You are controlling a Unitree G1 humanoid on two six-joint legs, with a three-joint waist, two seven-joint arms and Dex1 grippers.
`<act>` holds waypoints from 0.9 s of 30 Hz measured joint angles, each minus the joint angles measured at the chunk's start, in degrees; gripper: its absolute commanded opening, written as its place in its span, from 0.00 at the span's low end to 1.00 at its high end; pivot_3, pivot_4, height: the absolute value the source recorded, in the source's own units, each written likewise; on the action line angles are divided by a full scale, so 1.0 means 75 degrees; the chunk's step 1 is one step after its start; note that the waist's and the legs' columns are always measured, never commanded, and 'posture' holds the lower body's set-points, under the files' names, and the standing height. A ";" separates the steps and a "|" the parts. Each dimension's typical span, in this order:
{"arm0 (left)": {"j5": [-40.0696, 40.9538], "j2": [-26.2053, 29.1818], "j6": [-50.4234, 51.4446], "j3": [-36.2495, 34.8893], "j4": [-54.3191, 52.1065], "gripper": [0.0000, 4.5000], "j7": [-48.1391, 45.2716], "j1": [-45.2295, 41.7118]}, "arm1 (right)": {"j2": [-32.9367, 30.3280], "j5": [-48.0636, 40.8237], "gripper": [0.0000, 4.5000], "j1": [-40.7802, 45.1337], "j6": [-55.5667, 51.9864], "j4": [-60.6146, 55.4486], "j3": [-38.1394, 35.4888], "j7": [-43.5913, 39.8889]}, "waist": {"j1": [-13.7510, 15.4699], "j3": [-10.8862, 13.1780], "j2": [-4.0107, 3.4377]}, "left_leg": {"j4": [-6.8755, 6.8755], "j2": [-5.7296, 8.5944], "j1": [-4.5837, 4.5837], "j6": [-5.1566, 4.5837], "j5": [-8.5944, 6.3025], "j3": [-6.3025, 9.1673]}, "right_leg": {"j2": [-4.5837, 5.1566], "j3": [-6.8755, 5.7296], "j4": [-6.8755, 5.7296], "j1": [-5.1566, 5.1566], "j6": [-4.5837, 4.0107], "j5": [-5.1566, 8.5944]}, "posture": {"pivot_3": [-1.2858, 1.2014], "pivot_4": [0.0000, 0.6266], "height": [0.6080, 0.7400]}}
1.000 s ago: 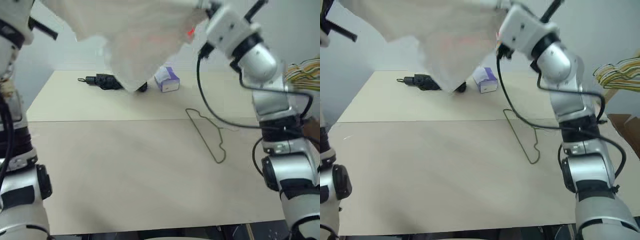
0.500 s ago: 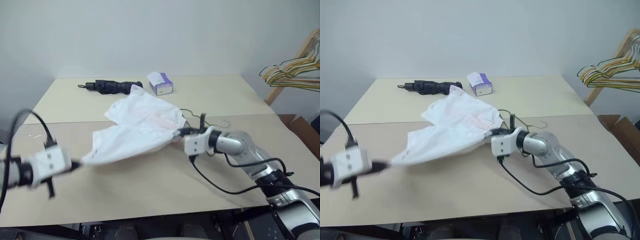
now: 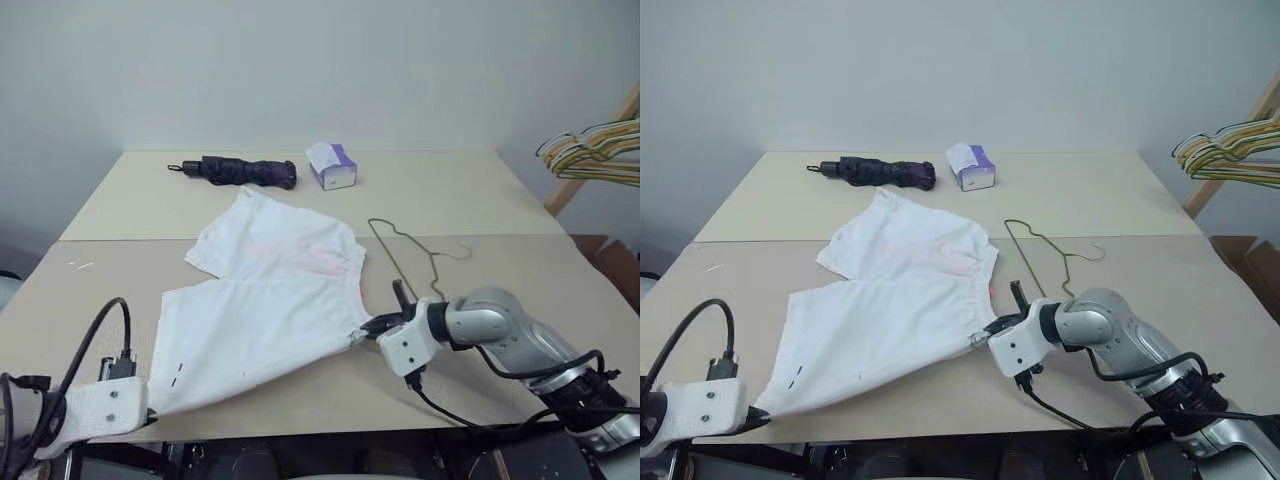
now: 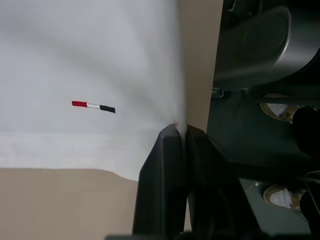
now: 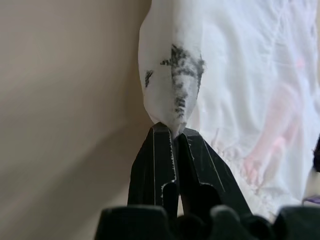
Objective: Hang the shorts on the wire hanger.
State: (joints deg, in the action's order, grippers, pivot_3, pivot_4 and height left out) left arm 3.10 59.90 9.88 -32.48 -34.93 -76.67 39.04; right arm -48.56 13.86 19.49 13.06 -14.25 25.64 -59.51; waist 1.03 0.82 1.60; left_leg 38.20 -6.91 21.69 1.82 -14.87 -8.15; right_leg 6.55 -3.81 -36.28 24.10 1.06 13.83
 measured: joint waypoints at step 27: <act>0.2440 -0.0714 0.1595 0.2149 0.0062 0.99 0.1703 -0.4829 | 0.1872 -0.2520 1.00 0.2760 -0.8815 0.3706 -0.2177 0.1938 | -0.0028 -0.0005 -0.0006 | 0.0013 0.0004 0.0035 0.0001 0.0001 0.0012 | -0.0008 -0.0002 -0.0021 0.0019 -0.0010 -0.0008 | 0.55 0.00 1.00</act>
State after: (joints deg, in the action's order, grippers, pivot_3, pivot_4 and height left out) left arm 21.40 54.54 21.84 -16.37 -34.46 -63.89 2.82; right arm -34.52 -5.04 40.19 -53.05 13.55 9.31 -44.98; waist 0.82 0.78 1.56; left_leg 38.29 -6.88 21.95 1.83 -14.86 -8.06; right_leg 6.49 -3.82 -36.43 24.25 0.99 13.77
